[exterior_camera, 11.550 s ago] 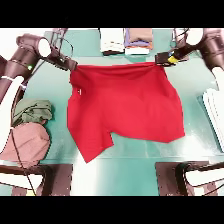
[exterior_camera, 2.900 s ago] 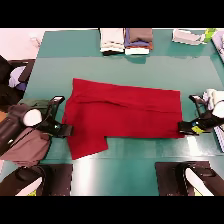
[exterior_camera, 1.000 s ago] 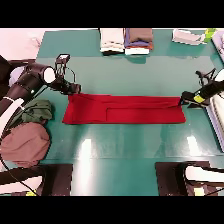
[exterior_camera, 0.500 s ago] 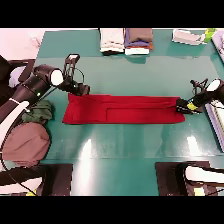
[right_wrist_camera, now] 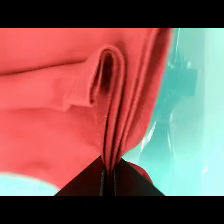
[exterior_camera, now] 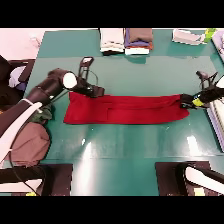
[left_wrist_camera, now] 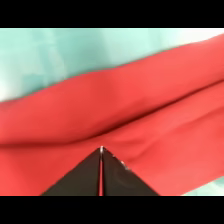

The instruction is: Fold the shirts.

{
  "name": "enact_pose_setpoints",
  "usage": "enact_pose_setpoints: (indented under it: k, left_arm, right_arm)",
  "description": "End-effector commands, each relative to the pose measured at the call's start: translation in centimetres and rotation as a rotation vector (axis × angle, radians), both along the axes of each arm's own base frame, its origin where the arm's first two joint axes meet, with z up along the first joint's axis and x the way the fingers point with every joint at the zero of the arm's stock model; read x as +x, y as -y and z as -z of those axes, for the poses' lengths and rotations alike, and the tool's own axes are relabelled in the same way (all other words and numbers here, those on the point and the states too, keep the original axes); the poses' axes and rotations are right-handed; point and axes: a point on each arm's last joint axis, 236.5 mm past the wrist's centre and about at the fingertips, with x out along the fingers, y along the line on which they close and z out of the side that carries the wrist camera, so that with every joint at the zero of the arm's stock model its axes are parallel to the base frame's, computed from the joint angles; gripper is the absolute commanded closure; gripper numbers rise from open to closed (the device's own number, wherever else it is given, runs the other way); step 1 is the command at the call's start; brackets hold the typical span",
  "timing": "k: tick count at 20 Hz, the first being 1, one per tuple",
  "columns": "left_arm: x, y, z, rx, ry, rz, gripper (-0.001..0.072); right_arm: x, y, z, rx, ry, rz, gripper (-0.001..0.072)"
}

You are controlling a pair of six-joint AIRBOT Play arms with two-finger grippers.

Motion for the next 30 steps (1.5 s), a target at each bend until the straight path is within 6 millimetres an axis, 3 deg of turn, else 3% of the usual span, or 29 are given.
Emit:
enact_pose_setpoints:
  k: [1, 4, 8, 12, 18, 20, 22, 24, 26, 28, 30]
  left_arm:
    - [-0.6, 6.3, 1.0, -0.059, -0.007, 0.098, 0.0683]
    - [-1.7, 10.6, 3.4, -0.064, -0.041, 0.172, 0.0683]
    - [-3.8, 14.4, 5.4, -0.134, -0.085, 0.257, 0.0683]
    - [-4.7, 14.6, 6.7, -0.124, -0.128, 0.277, 0.0683]
    - [-4.3, 13.4, 7.3, -0.098, -0.153, 0.266, 0.0683]
    - [-2.9, 11.1, 6.1, -0.085, -0.167, 0.225, 0.0683]
    - [0.1, 7.0, 3.2, -0.047, -0.094, 0.180, 0.0683]
    - [3.0, 1.2, -0.8, 0.016, 0.004, 0.116, 0.0683]
    - [5.2, -6.0, -6.0, 0.088, 0.116, 0.024, 0.0682]
    - [6.1, -12.3, -10.9, 0.140, 0.220, -0.080, 0.0682]
    - [5.7, -17.7, -15.8, 0.160, 0.317, -0.185, 0.0682]
  right_arm:
    - [-1.1, -2.6, -7.1, -0.005, 0.094, -0.061, 0.0697]
    - [-0.2, -5.9, -13.2, 0.004, 0.248, -0.110, 0.0698]
    - [0.7, -10.2, -18.0, 0.040, 0.353, -0.178, 0.0697]
    - [2.2, -14.2, -20.3, 0.079, 0.392, -0.245, 0.0697]
    - [3.9, -20.5, -21.0, 0.144, 0.403, -0.314, 0.0697]
    - [4.2, -22.8, -21.0, 0.167, 0.409, -0.340, 0.0697]
    - [4.3, -25.4, -20.4, 0.186, 0.404, -0.378, 0.0697]
    - [4.3, -28.9, -19.8, 0.213, 0.407, -0.423, 0.0697]
    - [4.5, -33.2, -18.8, 0.256, 0.429, -0.461, 0.0696]
    - [4.5, -38.0, -17.0, 0.298, 0.441, -0.498, 0.0696]
    - [3.7, -43.4, -14.4, 0.378, 0.423, -0.540, 0.0695]
